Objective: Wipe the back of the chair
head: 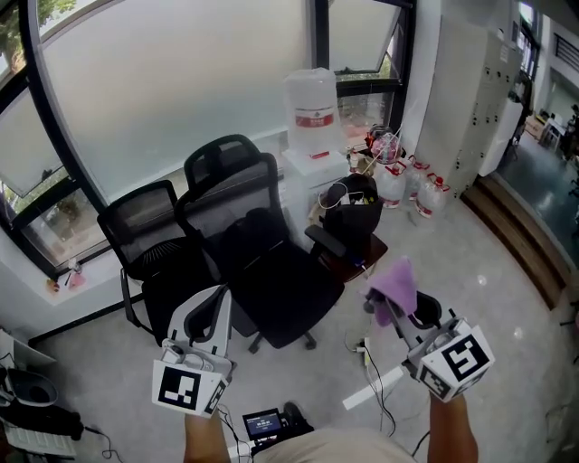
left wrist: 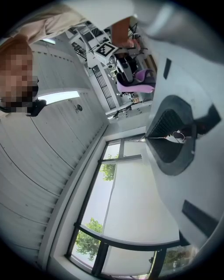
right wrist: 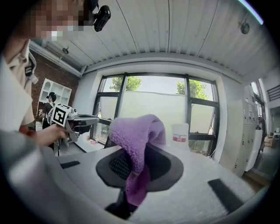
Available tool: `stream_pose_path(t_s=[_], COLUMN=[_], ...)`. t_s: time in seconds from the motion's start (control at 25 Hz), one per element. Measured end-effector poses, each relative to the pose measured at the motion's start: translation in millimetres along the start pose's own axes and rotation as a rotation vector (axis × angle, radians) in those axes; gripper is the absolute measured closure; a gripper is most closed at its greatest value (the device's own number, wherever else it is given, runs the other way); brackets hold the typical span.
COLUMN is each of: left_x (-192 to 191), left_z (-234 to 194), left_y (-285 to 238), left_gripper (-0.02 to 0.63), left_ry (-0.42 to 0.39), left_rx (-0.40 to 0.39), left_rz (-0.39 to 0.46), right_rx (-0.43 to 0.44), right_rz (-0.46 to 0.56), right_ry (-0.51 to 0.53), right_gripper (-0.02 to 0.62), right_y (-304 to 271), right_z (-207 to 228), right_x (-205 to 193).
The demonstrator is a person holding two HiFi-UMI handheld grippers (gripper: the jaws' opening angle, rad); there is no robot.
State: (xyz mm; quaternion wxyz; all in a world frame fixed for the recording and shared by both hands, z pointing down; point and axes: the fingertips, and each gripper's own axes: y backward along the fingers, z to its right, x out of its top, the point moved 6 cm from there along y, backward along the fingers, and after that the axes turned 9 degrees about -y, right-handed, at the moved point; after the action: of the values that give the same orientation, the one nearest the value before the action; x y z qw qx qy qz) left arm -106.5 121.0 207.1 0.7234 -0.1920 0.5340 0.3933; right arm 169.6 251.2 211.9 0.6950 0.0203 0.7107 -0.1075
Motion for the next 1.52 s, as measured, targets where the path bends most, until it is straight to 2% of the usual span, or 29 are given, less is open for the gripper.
stream_pose_path(t_s=[0.4,0.8,1.12,1.28,1.52], left_x=[-28.6,-23.3,-28.6,-38.1,-48.2], left_z=[-91.3,-130.8,-146.5,-151.9,-162.2], left_y=[-0.6,34.3,43.9,22.9,-18.4], left_gripper=[0.598,0.598,0.598,0.598,0.598], left_ry=[0.003,-0.021,-0.076,-0.090,-0.099], left_rx=[0.042,0.141,0.257,0.289,0.315], left_rz=[0.030,0.047,-0.031,-0.082,-0.111], right_rx=[0.000,0.091,0.203,0.247,0.280], right_rz=[-0.004,0.040,0.090,0.083,0.074], right_ry=[0.035,0.089,0.070,0.038,0.019], right_gripper=[0.543,0.543,0.544,0.545,0.543], right_y=[-89.1,-143.8,-208.0,-246.1,-290.5], right_z=[-29.9,-52.4,-33.7,-11.3,20.9], right_x=[25.4,52.6,60.7,55.1,50.7])
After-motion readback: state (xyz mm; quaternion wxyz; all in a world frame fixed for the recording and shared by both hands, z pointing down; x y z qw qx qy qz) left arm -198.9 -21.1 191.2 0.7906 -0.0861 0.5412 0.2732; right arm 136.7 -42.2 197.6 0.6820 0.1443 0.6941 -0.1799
